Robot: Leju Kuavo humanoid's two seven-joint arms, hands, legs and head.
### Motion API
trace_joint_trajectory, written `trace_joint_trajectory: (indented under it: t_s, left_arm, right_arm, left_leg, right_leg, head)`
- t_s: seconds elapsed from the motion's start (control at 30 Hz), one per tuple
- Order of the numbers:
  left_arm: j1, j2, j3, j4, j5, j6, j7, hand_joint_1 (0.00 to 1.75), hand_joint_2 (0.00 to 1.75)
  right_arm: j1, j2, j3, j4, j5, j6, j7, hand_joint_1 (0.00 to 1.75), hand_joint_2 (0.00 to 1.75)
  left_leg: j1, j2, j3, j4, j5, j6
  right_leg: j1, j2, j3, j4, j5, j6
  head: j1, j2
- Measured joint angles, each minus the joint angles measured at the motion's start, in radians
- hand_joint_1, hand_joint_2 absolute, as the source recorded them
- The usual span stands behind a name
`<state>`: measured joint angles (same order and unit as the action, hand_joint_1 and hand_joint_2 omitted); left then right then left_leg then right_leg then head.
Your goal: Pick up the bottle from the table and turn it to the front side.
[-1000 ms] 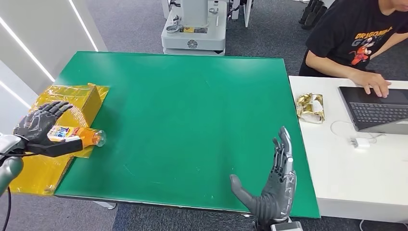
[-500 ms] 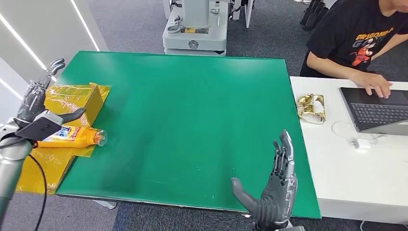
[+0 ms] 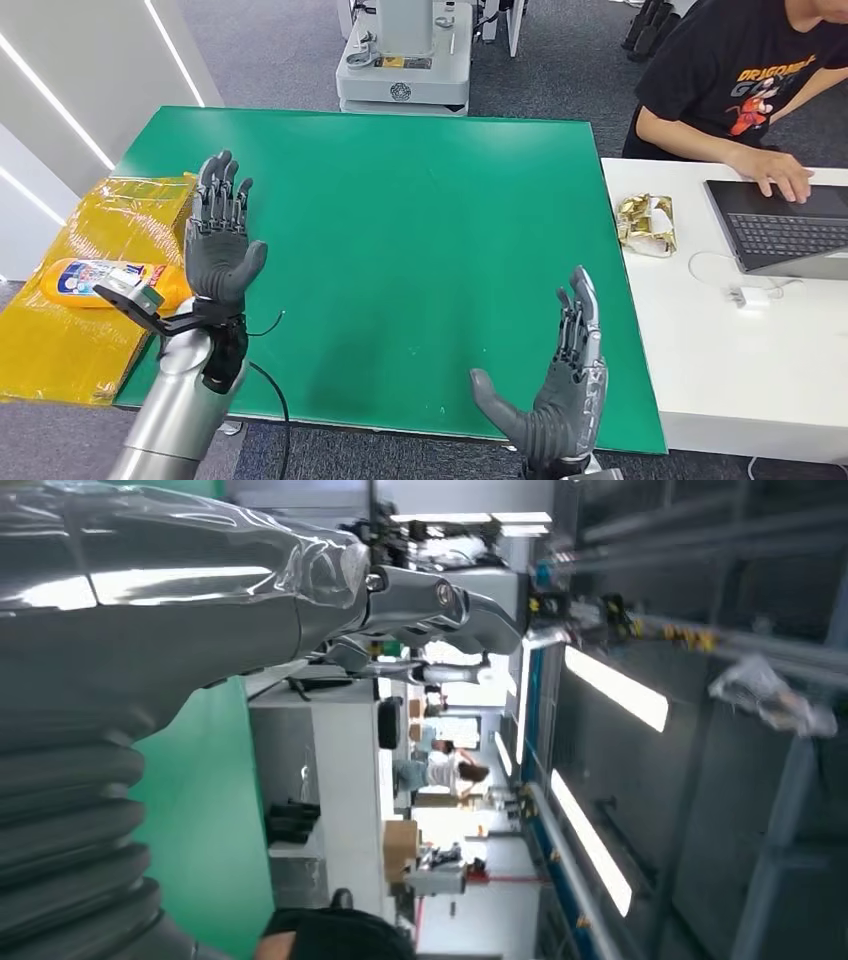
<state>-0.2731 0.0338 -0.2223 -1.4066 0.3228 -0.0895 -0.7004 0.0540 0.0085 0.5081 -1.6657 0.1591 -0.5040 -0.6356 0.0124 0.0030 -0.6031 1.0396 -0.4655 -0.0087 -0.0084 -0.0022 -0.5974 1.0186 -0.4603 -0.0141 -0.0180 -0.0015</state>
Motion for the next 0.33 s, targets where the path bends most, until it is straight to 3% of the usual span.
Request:
trace_joint_trajectory:
  t_s: [0.17, 0.33]
  left_arm:
    - [0.066, -0.106, -0.042, -0.044, 0.06, 0.056, 0.0, 0.0, 1.75]
    - [0.133, -0.167, -0.047, -0.094, 0.167, 0.024, 0.0, 0.0, 1.75]
  right_arm:
    - [0.003, 0.005, 0.0, -0.018, 0.003, 0.012, 0.004, 0.0, 1.75]
    - [0.006, 0.014, -0.001, -0.022, 0.014, 0.016, 0.006, 0.0, 1.75]
  left_leg:
    - [0.0, 0.001, 0.0, 0.0, 0.0, 0.001]
    - [0.0, 0.001, 0.0, 0.0, 0.0, 0.001]
  right_leg:
    - [0.0, 0.001, 0.0, 0.0, 0.0, 0.0]
    - [0.0, 0.001, 0.0, 0.0, -0.001, 0.001]
  head:
    - [0.0, 0.0]
    - [0.0, 0.0]
